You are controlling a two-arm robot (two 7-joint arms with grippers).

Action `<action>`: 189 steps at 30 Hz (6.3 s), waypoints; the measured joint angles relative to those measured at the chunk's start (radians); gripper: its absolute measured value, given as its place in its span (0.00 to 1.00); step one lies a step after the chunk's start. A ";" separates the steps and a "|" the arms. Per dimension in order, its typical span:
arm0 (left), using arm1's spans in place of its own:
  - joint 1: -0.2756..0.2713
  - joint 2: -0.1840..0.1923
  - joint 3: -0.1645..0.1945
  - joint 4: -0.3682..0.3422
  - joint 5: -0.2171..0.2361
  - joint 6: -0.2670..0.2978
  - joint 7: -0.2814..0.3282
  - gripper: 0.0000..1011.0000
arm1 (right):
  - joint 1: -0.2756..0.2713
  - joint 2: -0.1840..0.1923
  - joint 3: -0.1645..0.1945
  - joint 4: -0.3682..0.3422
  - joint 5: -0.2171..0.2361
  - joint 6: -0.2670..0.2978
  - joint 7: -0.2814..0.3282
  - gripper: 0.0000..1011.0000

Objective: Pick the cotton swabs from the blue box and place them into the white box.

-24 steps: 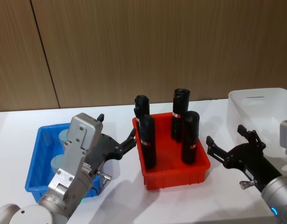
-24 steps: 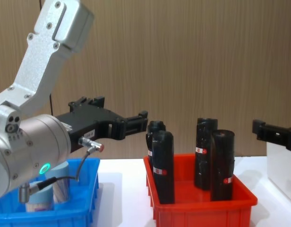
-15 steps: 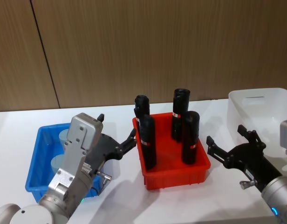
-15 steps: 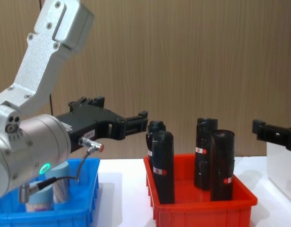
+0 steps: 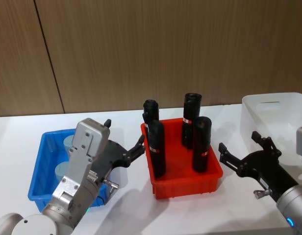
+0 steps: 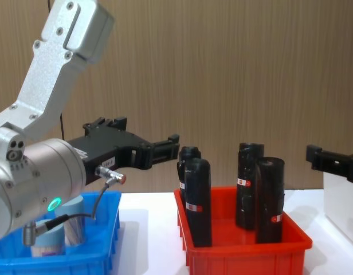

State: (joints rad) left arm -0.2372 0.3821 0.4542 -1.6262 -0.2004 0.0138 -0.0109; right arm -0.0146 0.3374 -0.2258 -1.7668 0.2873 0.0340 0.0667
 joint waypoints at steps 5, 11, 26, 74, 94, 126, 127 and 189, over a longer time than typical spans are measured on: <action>0.000 0.000 0.000 0.000 0.000 0.000 0.000 0.99 | 0.000 0.000 0.000 0.000 0.000 0.000 0.000 0.99; 0.000 0.000 0.000 0.000 0.000 0.000 0.000 0.99 | 0.000 0.000 0.000 0.000 0.000 0.000 0.000 0.99; 0.000 0.000 0.000 0.000 0.000 0.000 0.000 0.99 | 0.000 0.000 0.000 0.000 0.000 0.000 0.000 0.99; -0.014 0.047 -0.069 0.075 -0.113 0.019 -0.042 0.99 | 0.000 0.000 0.000 0.000 0.000 0.000 0.000 0.99; -0.090 -0.001 -0.097 0.184 -0.212 0.182 -0.004 0.99 | 0.000 0.000 0.000 0.000 0.000 0.000 0.000 0.99; -0.114 -0.048 -0.128 0.278 -0.362 0.349 0.165 0.99 | 0.000 0.000 0.000 0.000 0.000 0.000 0.000 0.99; -0.114 -0.048 -0.128 0.278 -0.362 0.350 0.167 0.99 | 0.000 0.000 0.000 0.000 0.000 0.000 0.000 0.99; -0.094 -0.049 -0.140 0.270 -0.223 0.260 0.134 0.99 | 0.000 0.000 0.000 0.000 0.000 0.000 0.000 0.99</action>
State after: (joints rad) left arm -0.3313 0.3327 0.3138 -1.3562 -0.4233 0.2735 0.1226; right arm -0.0146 0.3374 -0.2258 -1.7668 0.2873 0.0340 0.0668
